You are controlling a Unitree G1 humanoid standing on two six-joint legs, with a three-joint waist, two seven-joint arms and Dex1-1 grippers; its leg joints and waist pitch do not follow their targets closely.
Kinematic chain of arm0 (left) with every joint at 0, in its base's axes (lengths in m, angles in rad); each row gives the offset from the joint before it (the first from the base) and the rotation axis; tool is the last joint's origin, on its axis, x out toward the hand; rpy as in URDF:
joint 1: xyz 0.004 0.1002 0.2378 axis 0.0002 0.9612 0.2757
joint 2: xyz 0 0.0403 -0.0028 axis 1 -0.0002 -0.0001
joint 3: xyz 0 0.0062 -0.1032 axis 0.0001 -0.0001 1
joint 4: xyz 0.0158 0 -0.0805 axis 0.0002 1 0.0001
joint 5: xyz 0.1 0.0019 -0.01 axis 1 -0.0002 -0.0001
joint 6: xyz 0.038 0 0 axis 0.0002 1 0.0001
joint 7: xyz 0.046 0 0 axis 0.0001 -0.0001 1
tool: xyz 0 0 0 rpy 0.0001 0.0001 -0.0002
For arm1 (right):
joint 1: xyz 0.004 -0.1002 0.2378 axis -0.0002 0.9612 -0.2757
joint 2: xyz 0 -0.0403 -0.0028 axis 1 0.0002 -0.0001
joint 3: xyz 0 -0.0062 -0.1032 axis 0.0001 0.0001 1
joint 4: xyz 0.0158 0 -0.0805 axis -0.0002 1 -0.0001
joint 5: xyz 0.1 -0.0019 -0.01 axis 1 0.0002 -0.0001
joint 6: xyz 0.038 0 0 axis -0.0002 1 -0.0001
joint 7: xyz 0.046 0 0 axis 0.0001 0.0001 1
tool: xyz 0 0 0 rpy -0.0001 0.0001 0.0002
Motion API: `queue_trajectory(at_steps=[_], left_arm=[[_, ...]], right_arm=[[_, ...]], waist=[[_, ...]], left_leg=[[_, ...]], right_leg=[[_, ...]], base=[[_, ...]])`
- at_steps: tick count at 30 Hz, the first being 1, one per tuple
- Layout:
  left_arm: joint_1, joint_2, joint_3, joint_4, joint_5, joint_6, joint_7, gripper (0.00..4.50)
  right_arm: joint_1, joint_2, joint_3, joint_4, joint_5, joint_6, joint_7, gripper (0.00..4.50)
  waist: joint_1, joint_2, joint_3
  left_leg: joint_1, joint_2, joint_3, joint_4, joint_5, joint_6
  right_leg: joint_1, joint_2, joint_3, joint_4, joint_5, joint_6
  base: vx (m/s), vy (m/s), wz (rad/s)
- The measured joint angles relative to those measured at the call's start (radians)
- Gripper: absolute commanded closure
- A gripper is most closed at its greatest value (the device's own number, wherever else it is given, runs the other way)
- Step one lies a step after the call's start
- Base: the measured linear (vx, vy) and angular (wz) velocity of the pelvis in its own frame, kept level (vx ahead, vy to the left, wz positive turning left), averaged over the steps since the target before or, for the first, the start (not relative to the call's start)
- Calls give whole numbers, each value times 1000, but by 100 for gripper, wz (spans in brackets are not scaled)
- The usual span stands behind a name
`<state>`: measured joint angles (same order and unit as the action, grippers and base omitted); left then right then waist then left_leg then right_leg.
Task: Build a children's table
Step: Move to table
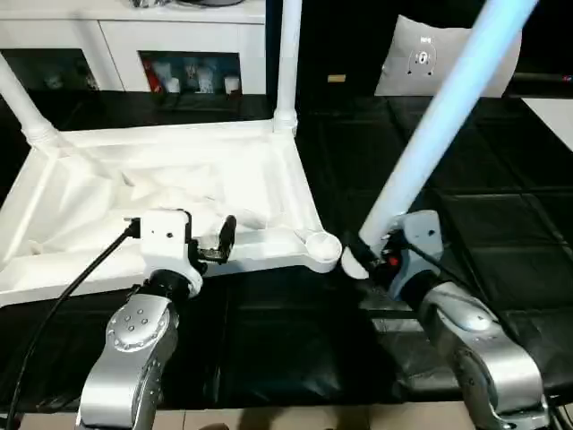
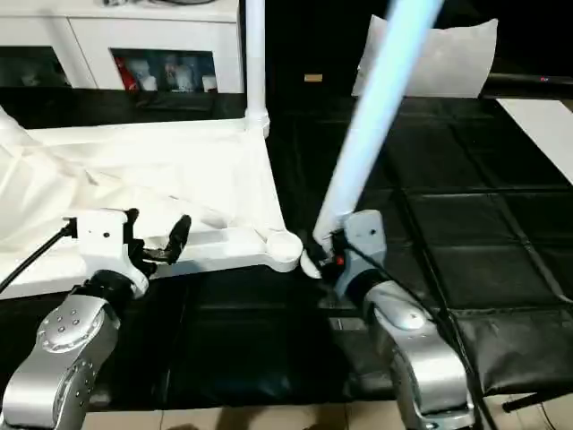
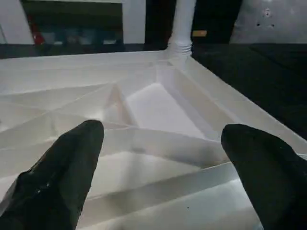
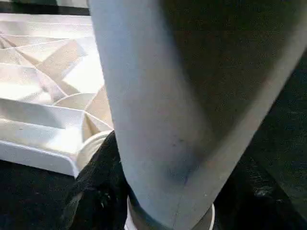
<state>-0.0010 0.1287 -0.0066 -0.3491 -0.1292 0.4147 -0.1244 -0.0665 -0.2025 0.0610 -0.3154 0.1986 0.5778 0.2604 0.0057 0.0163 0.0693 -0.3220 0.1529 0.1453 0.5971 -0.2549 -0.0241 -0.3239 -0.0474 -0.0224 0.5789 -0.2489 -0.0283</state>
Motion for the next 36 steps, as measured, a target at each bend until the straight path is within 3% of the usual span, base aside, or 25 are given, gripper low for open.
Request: queue_trajectory(at_steps=[4, 5, 7, 10, 11, 12, 13, 15, 16, 17, 18, 19, 20, 21, 22, 23, 24, 25, 26, 27, 28, 29, 31, 34, 36], left_arm=[[0, -3, -15, 0, -2, 0, -1, 0], [1, -4, -17, 0, -2, 0, -2, 0], [-5, -7, -31, -1, -3, -1, -4, 0], [4, -6, -31, 0, -3, 0, -5, 0], [7, -4, -29, -1, -3, 0, -6, 0], [16, -1, -25, 0, -3, 0, -6, 0], [25, 7, -12, 1, -3, 0, -6, 0], [22, 10, -5, 1, -3, 0, -7, 0], [19, 7, -9, 0, -3, -1, -12, 0], [19, 2, -13, 1, -3, -1, -16, 0], [18, -9, -35, 1, -5, -1, -22, 0], [18, -15, -55, 0, -7, -1, -27, 0], [17, -15, -58, 0, -8, -1, -29, 0], [18, -14, -58, 0, -9, -1, -31, 0], [20, -9, -56, 0, -9, -2, -34, 0], [24, -3, -50, 0, -9, -3, -35, 0], [32, 2, -45, 1, -9, -3, -35, 0], [34, 12, -33, 3, -8, -3, -35, 0], [32, 12, -30, 3, -7, -3, -35, 0], [32, 8, -31, 3, -7, -5, -36, 0], [31, 3, -33, 3, -7, -6, -37, 0], [27, -14, -53, 2, -9, -9, -41, 0], [29, -15, -73, -1, -13, -11, -50, 0], [30, 18, -62, 0, -17, -11, -72, 0], [29, 29, -58, 0, -26, -12, -91, 0]], right_arm=[[9, -7, 0, 0, -1, -2, -2, 260], [13, -13, 2, 0, -10, -2, -5, 260], [24, -24, -8, 1, -27, -1, -18, 260], [25, 0, -28, 0, -35, -1, -36, 260], [25, 6, -37, 0, -33, -1, -39, 260], [19, 13, -42, 1, -31, 0, -43, 260], [18, 26, -36, -2, -21, 0, -42, 260], [24, 25, -24, -9, -13, -1, -39, 260], [27, 21, -24, -14, -12, -1, -38, 260], [31, 13, -26, -17, -12, -2, -39, 260], [41, 0, -35, -18, -13, -2, -39, 260], [48, -8, -39, -18, -15, -1, -40, 260], [48, -11, -45, -18, -18, -1, -42, 260], [49, -12, -49, -21, -19, -1, -43, 260], [52, -12, -51, -25, -22, -1, -42, 260], [52, -3, -50, -29, -23, -1, -42, 260], [53, 8, -31, -32, -22, -1, -37, 260], [54, 21, -14, -38, -19, -1, -34, 260], [58, 23, -12, -40, -18, -1, -34, 260], [61, 18, -14, -40, -18, -1, -35, 260], [60, 7, -20, -40, -18, -2, -36, 260], [63, -4, -36, -40, -19, -3, -38, 260], [60, -13, -58, -38, -20, -11, -39, 260], [32, 3, -58, -38, 2, -43, -24, 261], [20, 4, -58, -38, 12, -66, -1, 261]], waist=[[-1, 3, -1], [2, 3, -1], [-5, 13, -4], [-1, 23, -3], [-6, 26, -4], [-5, 23, -2], [-14, 24, -1], [-33, 12, -5], [-36, 2, -5], [-33, 0, -6], [-24, 5, -4], [-12, 14, -7], [-9, 22, -7], [-6, 31, -8], [-3, 44, -12], [-7, 48, -13], [-4, 42, -11], [-5, 32, -10], [-17, 27, -12], [-29, 20, -17], [-29, 20, -21], [-29, 26, -21], [-25, 36, -29], [-17, 33, -37], [0, 31, -38]], left_leg=[[13, 1, 0, 0, -3, -5], [10, -2, -5, 3, -3, -4], [-15, -13, -42, 19, -3, 5], [-39, -24, -87, 37, -3, 10], [-34, -26, -98, 39, -4, 9], [-27, -27, -100, 37, -5, 8], [-17, -36, -100, 36, -10, 7], [-2, -54, -97, 37, -15, 9], [6, -62, -89, 37, -17, 9], [0, -68, -84, 40, -18, 11], [-11, -64, -79, 63, -28, 78], [-22, -52, -72, 89, -26, 113], [-31, -45, -71, 90, -19, 103], [-35, -31, -66, 59, -14, 94], [-34, -15, -63, 59, 4, 37], [-10, 2, -49, 50, 3, -15], [4, 4, -29, 40, -2, -22], [17, 5, -10, 36, -8, -25], [18, 1, -9, 37, -12, -23], [19, 0, -9, 35, -12, -23], [6, -1, -6, 34, -11, -21], [-7, -2, -11, 41, -14, 1], [-24, -3, -32, 47, -14, 10], [-49, -9, -40, 57, -4, -10], [-55, -13, -42, 63, -4, -10]], right_leg=[[17, 0, 0, -1, -2, 3], [23, -2, -5, -3, -2, 6], [34, -17, -51, -10, -6, 25], [61, -32, -109, -24, -13, 43], [63, -33, -119, -26, -14, 42], [57, -27, -110, -17, -24, 24], [48, -26, -94, 20, -44, -11], [20, -29, -60, 85, -54, -27], [9, -28, -40, 82, -60, -14], [21, -30, -24, 82, -61, 41], [27, -21, -24, 72, -59, 38], [36, -14, -23, 61, -55, 33], [44, -8, -26, 56, -55, 32], [51, 1, -32, 52, -56, 31], [59, 10, -40, 49, -58, 30], [56, 22, -23, 46, -59, 31], [53, 21, -9, 54, -65, 17], [42, 12, -4, 71, -71, -4], [42, -1, -17, 78, -74, 1], [45, -4, -19, 73, -76, 21], [52, -2, -16, 67, -74, 30], [50, 5, -16, 57, -71, 32], [42, 8, -19, 53, -64, 45], [5, 5, -12, 76, -61, 50], [-7, 3, -1, 89, -61, 50]], base=[[0, 0, 0], [-13, 9, 22], [-12, 13, 36], [7, 12, 60], [81, -6, 40], [81, -6, 40], [99, -14, 8], [0, 0, 0], [15, -55, 7], [-3, -66, 1], [-3, -66, 1], [13, -64, -7], [0, 0, 0], [0, 0, 0], [0, 0, 0], [43, 21, -26], [43, 21, -26], [36, 6, -49], [57, -7, -25], [57, -7, -25], [66, -7, 1], [74, -2, 0], [70, -2, 2], [36, 4, 6], [0, 0, 0]])
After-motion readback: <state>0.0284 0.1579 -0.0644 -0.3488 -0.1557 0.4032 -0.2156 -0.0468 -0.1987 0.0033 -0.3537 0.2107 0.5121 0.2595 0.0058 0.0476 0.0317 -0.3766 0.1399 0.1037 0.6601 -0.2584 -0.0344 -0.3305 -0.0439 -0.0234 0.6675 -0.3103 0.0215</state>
